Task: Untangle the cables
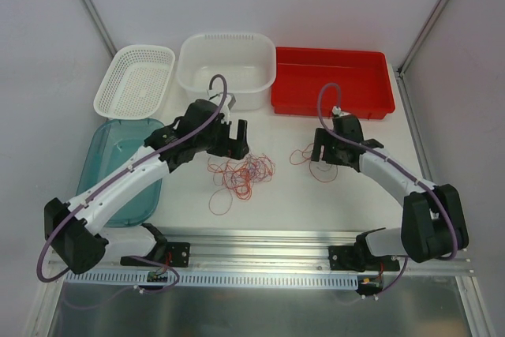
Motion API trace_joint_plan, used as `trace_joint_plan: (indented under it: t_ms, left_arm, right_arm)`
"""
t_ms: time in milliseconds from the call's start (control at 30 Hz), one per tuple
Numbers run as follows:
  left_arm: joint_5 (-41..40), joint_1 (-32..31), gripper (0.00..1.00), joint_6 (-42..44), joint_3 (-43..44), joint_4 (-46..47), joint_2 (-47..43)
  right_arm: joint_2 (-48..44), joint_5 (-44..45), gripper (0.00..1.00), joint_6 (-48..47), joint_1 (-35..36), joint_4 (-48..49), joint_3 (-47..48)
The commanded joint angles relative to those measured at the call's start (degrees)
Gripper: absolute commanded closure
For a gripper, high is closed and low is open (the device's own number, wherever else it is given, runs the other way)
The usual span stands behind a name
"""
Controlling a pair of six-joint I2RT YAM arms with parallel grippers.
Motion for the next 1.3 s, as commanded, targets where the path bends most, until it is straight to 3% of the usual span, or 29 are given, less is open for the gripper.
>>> trace_joint_plan:
  t_ms: [0, 400, 667, 933, 1133, 1233, 1267]
  left_arm:
    - [-5.88, 1.56, 0.01, 5.85, 1.62, -1.61, -3.58]
    - [-13.53, 7.62, 0.01, 11.30, -0.83, -1.52, -6.92]
    - [-15.82, 7.98, 0.01, 11.56, -4.96, -0.64, -5.88]
    - [-17.32, 7.98, 0.01, 11.57, -5.84, -0.64, -4.56]
    - [-17.32, 8.06, 0.01, 11.57, -5.76, -0.72, -2.36]
    - [-17.49, 7.98, 0.01, 11.57, -5.76, -0.64, -2.27]
    - [-17.67, 7.98, 0.01, 11.65, -5.84, -0.46, -2.18]
  right_arm:
    - [-1.29, 3.26, 0.17, 2.19, 1.92, 0.00, 4.57]
    - [1.87, 15.04, 0.01, 11.32, 3.25, -3.87, 9.76]
    - [8.54, 19.00, 0.00, 21.34, 3.16, -6.15, 12.83]
    - [15.14, 20.59, 0.01, 25.04, 3.16, -6.33, 12.23]
    - [18.39, 20.32, 0.17, 24.08, 3.42, -3.17, 10.90]
    - [19.62, 21.20, 0.32, 23.03, 3.86, -2.55, 10.90]
    - [19.71, 21.55, 0.42, 22.68, 4.12, -2.20, 10.82]
